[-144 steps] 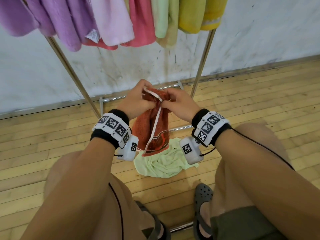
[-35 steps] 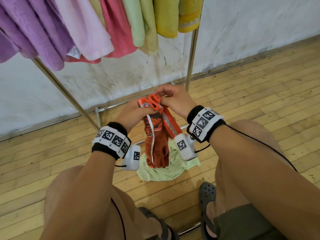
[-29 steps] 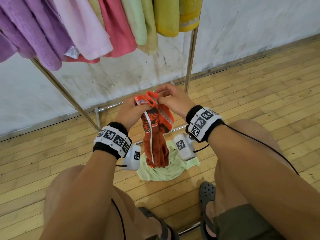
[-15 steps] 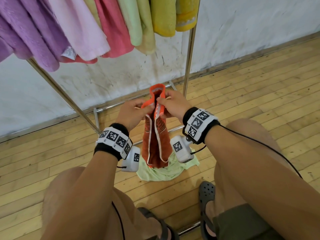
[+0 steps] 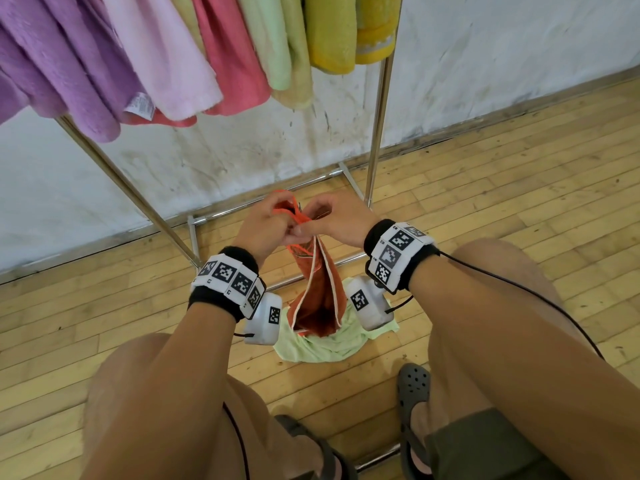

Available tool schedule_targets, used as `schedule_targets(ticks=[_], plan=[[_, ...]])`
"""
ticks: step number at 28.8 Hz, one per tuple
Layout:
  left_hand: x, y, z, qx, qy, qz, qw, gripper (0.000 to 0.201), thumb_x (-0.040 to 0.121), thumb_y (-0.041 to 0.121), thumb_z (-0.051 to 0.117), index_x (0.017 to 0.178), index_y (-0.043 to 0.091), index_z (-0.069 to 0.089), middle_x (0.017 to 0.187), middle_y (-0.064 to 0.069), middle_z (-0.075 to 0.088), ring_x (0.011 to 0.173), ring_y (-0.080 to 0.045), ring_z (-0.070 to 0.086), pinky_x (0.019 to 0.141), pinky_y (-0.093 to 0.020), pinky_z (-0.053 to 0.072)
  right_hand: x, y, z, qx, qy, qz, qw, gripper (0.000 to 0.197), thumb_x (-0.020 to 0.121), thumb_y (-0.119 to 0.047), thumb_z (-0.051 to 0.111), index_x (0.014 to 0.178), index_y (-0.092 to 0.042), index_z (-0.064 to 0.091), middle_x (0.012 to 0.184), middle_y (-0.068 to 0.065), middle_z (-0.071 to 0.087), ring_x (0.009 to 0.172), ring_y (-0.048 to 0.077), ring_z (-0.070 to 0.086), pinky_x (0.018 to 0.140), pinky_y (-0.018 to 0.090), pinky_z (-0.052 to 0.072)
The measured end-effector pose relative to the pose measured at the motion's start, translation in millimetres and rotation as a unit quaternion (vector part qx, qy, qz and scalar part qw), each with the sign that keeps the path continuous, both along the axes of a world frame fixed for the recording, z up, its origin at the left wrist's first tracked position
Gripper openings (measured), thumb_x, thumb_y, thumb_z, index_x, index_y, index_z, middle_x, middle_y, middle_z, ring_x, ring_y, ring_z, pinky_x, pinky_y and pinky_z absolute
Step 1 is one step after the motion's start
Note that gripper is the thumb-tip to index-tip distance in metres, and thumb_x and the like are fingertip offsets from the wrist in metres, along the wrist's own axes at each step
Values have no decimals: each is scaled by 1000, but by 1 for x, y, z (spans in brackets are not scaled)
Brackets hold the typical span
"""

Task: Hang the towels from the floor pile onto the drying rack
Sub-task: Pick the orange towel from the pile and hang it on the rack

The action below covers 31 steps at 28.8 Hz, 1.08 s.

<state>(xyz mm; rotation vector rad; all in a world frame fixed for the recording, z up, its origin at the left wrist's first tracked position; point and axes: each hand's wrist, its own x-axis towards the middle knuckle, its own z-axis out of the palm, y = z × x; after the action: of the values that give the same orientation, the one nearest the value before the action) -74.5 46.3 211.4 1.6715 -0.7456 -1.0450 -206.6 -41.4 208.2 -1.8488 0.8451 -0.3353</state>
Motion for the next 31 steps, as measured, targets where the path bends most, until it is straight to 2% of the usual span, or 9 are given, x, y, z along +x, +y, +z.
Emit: schedule_targets(ticks=[2, 5, 9, 12, 16, 19, 22, 25, 31], plan=[[2, 1, -1, -4, -42, -23, 999, 46, 87, -6, 58, 127, 15, 59, 96, -8, 71, 82, -20, 71, 79, -37, 60, 0, 1, -1, -34, 15, 11, 999, 26, 63, -31, 86, 83, -24, 72, 86, -9, 72, 84, 12, 68, 86, 40, 56], [1, 2, -1, -11, -54, -48, 997, 42, 89, -5, 60, 125, 17, 62, 86, -10, 73, 75, -19, 72, 78, -34, 60, -1, -1, 2, -82, 9, -22, 996, 14, 76, -20, 79, 90, -20, 75, 89, -7, 72, 88, 12, 67, 88, 36, 56], [10, -2, -5, -21, -219, -77, 972, 27, 85, 17, 71, 108, 32, 70, 73, 3, 64, 74, -16, 62, 80, -36, 53, -2, -6, 10, -101, 28, -34, 994, 15, 79, -22, 79, 94, -22, 77, 89, -7, 72, 90, 10, 67, 88, 31, 54], [13, -4, -4, -29, -298, -73, 951, 24, 77, 33, 74, 100, 28, 72, 97, -4, 61, 92, -19, 58, 86, -37, 50, 4, -7, 14, -112, 29, -27, 993, 17, 78, -23, 80, 94, -27, 78, 89, -9, 74, 85, 8, 68, 85, 31, 57], [17, -11, 18, -15, -338, -70, 938, 9, 80, 17, 76, 87, 13, 73, 104, 0, 61, 103, -17, 55, 93, -35, 45, 7, -8, 31, -132, 27, -26, 991, 19, 79, -18, 79, 96, -27, 79, 97, -6, 75, 91, 8, 68, 83, 24, 54], [20, -14, 46, 4, -313, -48, 948, 18, 79, 30, 79, 87, 14, 76, 105, 4, 70, 96, -15, 65, 87, -33, 53, 9, -11, 53, -121, 2, -63, 991, 15, 76, -15, 82, 88, -24, 80, 86, -7, 75, 85, 6, 68, 75, 17, 52], [25, -14, 75, 35, -365, -79, 927, 21, 79, 35, 78, 90, 18, 73, 92, 3, 70, 88, -15, 62, 74, -25, 44, 13, -13, 80, -140, -18, -109, 984, 15, 75, -12, 78, 81, -26, 79, 68, -15, 66, 72, 0, 61, 59, 4, 38], [28, -11, 113, 32, -430, -84, 898, 13, 80, 35, 75, 76, 27, 66, 75, 4, 63, 81, -19, 58, 62, -27, 37, 17, -12, 114, -142, -55, -141, 978, 15, 79, -11, 74, 82, -25, 77, 73, -11, 66, 72, 1, 59, 66, 10, 40], [34, -7, 191, 7, -461, -61, 885, 5, 84, 27, 74, 84, 23, 70, 75, -4, 64, 75, -22, 57, 62, -25, 39, 26, -21, 183, -183, -87, -144, 969, 16, 80, -9, 73, 79, -24, 73, 81, -4, 69, 82, 11, 65, 68, 17, 43]])
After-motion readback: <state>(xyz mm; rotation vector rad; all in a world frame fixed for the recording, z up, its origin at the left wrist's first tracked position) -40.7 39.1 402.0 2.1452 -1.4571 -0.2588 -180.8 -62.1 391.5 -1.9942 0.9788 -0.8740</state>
